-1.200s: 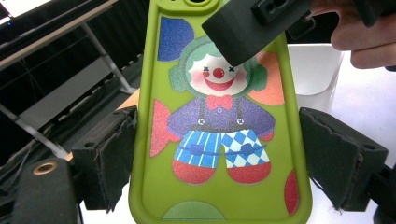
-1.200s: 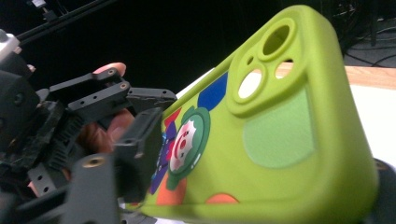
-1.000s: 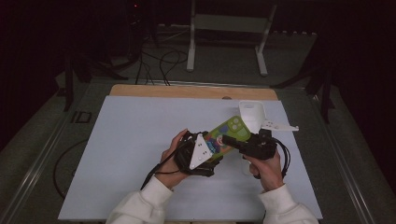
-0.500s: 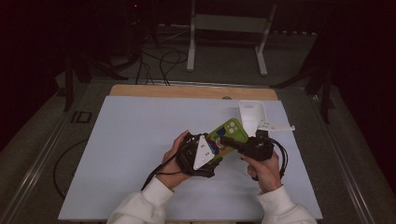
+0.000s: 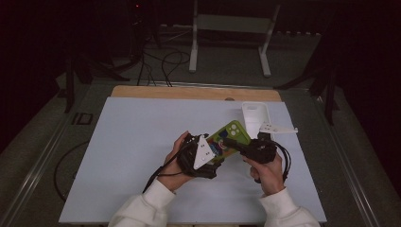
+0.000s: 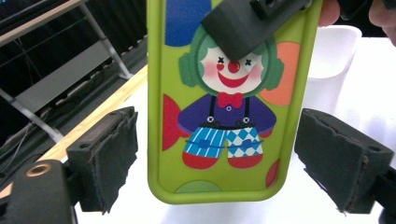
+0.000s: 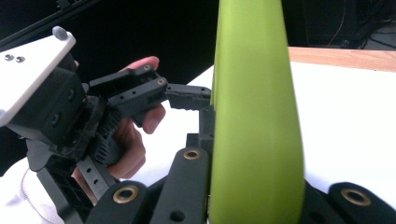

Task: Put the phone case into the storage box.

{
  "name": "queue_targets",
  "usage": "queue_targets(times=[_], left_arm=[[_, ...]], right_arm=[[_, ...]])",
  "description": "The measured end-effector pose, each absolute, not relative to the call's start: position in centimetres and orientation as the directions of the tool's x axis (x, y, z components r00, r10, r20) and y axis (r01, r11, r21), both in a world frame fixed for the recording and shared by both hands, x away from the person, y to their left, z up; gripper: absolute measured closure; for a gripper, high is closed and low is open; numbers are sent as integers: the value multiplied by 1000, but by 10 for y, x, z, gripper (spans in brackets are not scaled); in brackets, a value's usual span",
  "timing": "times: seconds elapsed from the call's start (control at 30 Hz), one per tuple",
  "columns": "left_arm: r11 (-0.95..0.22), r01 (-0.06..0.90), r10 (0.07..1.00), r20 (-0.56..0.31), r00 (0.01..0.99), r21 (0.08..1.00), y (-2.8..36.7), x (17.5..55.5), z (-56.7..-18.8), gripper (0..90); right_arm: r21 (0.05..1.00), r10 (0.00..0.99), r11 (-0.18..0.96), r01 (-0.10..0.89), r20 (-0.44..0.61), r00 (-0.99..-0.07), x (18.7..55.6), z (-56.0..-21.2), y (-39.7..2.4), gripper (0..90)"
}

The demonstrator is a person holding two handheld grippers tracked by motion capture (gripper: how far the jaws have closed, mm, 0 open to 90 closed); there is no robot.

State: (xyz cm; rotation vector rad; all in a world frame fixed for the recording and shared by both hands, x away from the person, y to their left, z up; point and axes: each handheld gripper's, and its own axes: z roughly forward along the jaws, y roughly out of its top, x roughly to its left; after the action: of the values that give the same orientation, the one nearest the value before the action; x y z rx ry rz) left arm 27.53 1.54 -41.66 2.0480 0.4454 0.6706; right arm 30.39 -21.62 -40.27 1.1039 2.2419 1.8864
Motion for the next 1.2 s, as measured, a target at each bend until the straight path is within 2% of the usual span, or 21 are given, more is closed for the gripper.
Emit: queue_targets(times=[0.5, 1.2], left_arm=[[-497, 99, 559, 231, 796, 862, 19, 279, -414, 65], [-454, 158, 551, 137, 823, 877, 28, 284, -411, 50]], right_arm=[[873, 522, 40, 487, 397, -755, 302, -402, -216, 881], [887, 514, 90, 452, 347, -784, 298, -396, -217, 881]])
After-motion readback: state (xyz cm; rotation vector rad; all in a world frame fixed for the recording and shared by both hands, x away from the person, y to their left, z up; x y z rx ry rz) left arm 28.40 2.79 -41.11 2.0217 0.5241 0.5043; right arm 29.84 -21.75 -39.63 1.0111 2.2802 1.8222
